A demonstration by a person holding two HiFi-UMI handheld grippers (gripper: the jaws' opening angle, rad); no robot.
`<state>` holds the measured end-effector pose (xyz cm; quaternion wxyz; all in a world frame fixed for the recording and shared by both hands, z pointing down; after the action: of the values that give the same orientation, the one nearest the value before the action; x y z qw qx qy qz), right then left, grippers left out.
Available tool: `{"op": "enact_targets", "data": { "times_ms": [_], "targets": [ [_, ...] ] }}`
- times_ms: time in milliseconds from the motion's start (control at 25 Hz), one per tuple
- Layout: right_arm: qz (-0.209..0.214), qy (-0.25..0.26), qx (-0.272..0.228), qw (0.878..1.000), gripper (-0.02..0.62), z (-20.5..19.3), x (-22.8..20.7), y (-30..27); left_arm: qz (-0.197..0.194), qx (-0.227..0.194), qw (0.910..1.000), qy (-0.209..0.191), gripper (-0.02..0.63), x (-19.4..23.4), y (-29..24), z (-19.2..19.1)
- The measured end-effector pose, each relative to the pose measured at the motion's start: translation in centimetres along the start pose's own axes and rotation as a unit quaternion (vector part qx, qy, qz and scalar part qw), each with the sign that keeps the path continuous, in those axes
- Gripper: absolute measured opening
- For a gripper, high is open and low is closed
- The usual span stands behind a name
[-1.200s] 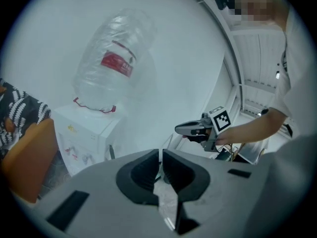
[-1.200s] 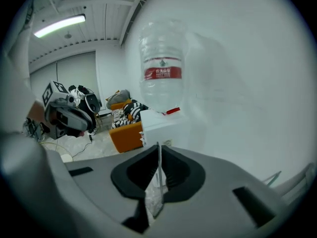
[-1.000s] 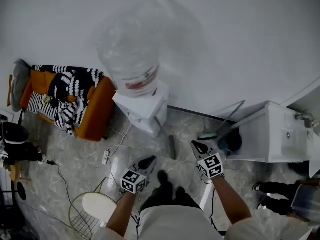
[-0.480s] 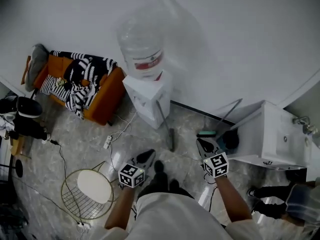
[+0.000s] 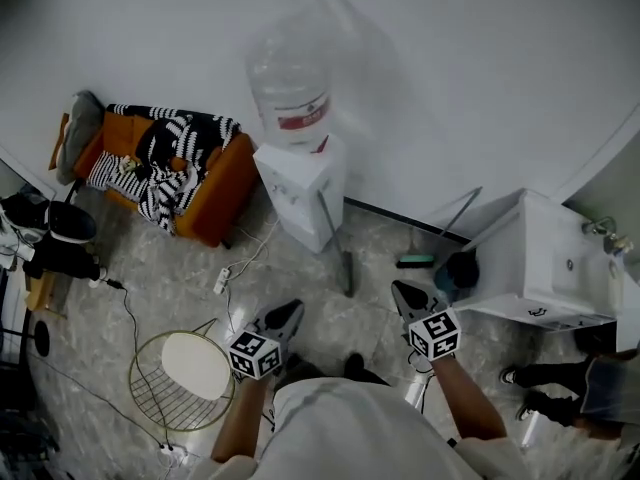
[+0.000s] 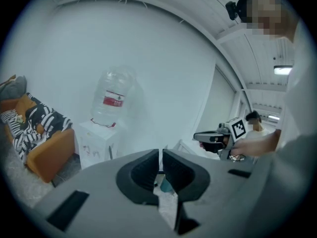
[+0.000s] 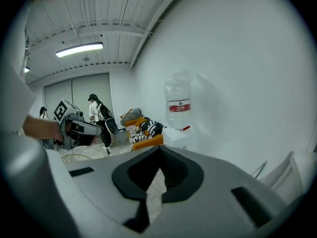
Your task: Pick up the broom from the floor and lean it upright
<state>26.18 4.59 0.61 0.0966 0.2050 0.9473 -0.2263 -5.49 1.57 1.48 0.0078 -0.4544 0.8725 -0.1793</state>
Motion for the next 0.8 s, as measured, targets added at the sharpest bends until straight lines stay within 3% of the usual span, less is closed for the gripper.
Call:
{"op": "enact_targets", "data": {
  "times_ms": [480, 800],
  "targets": [
    [-0.031, 0.013, -0.031, 0.999, -0.002, 0.5, 8.1, -0.7, -0.025, 0.006, 0.9992, -0.031, 0.021, 4.5, 5.6, 0.1],
    [-0.032, 0.006, -0.033, 0.999, -0.002, 0.5, 9.7, -1.0, -0.029, -0.001, 0.9991, -0.031, 0.021, 6.0, 6.5, 0.3]
  ]
}}
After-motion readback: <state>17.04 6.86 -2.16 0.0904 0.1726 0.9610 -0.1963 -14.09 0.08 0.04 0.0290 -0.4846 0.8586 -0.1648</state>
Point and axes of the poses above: the fingertips, and each gripper's own axes: y backward along the fingers, x to its left, z out of its top, the point moved 9 cm from there along y, backward along the fingers, and after that the axes turned 12 degrees about -y, right-handed, at the moved point
